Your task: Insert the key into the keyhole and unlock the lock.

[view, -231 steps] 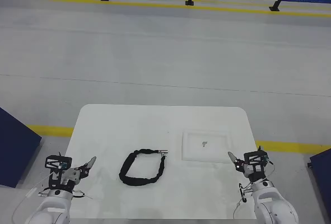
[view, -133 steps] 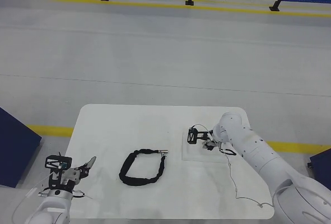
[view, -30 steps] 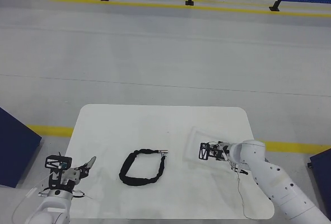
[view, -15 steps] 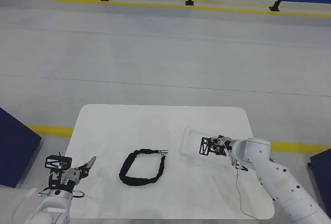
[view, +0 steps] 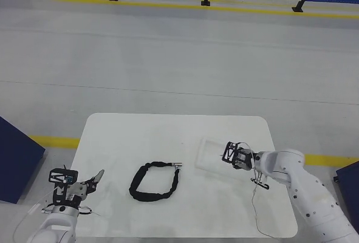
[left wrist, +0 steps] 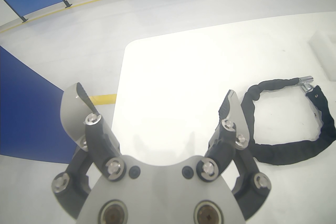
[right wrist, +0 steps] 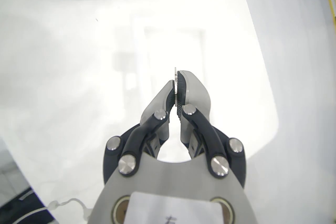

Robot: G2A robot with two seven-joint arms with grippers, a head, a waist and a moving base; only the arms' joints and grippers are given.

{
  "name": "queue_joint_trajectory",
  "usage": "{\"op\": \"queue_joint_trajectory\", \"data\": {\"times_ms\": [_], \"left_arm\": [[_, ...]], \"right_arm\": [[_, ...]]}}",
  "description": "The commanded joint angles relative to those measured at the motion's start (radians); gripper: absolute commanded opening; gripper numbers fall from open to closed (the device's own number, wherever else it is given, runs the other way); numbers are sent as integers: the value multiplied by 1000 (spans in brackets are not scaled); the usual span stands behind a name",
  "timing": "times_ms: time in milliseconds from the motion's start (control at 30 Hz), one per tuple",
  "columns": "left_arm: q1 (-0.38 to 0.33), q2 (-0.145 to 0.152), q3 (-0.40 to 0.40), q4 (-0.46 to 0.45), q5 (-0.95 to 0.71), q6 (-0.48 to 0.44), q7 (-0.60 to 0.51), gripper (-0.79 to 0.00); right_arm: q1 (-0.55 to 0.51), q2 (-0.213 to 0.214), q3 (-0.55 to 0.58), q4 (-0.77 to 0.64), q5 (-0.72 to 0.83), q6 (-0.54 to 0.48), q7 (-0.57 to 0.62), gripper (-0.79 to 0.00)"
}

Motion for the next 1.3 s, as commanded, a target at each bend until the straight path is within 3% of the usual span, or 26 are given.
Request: {"op": "queue_joint_trajectory", "data": {"times_ms": [0,633,1000,1267], "left_arm": [[0,0,0,0,0,0,0,0],[0,0,0,0,0,0,0,0],[0,0,0,0,0,0,0,0],[0,0,0,0,0,0,0,0]], "right_arm": [[-21,4,31,7,161,-16,39,-785],[-300,78,230,162,1363,-39,515,-785],[-398,125,212,82,1696,-11,544,-785],[-404,130,214,74,1714,-18,537,-785]]}}
